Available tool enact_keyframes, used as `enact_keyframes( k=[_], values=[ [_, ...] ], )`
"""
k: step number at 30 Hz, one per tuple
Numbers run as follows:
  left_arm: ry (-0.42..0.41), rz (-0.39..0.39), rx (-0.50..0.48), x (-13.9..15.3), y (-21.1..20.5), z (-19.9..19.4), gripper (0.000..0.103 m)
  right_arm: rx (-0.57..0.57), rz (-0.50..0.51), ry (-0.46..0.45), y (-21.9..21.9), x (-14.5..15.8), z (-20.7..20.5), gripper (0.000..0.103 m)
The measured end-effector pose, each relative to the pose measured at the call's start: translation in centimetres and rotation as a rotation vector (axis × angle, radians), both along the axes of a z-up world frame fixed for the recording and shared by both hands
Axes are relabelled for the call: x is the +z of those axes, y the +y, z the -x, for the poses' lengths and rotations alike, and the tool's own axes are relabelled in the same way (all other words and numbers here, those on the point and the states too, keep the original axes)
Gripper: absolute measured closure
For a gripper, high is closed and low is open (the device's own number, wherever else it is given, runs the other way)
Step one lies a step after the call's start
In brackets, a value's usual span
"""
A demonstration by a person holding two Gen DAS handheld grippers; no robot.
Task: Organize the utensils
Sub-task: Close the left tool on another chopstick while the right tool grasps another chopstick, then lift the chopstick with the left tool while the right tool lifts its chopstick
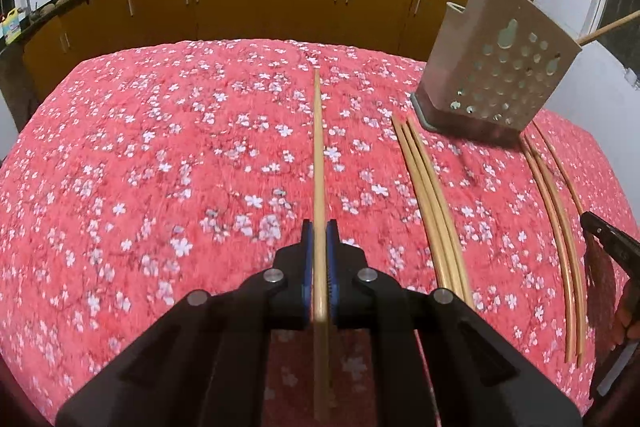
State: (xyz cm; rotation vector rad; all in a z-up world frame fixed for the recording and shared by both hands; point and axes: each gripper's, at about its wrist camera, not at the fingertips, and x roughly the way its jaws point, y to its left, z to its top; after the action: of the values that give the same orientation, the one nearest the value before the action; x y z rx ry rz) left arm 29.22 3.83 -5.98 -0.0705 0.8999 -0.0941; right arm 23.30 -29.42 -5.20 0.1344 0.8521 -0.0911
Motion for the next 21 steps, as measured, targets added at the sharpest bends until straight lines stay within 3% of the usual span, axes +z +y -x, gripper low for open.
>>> enact_keyframes(
  k=[4, 21],
  values=[
    [0.004, 0.027, -0.002, 0.2, 0.4, 0.3, 0.095, 0.004, -0.008, -0.001, -0.1, -0.1, 0.0, 0.096],
    [-0.009, -0.009, -0.012, 0.2, 0.0, 2.9, 0.094, 0.015, -0.012, -0.005, -0.4, -0.1, 1.9, 0.095]
  ],
)
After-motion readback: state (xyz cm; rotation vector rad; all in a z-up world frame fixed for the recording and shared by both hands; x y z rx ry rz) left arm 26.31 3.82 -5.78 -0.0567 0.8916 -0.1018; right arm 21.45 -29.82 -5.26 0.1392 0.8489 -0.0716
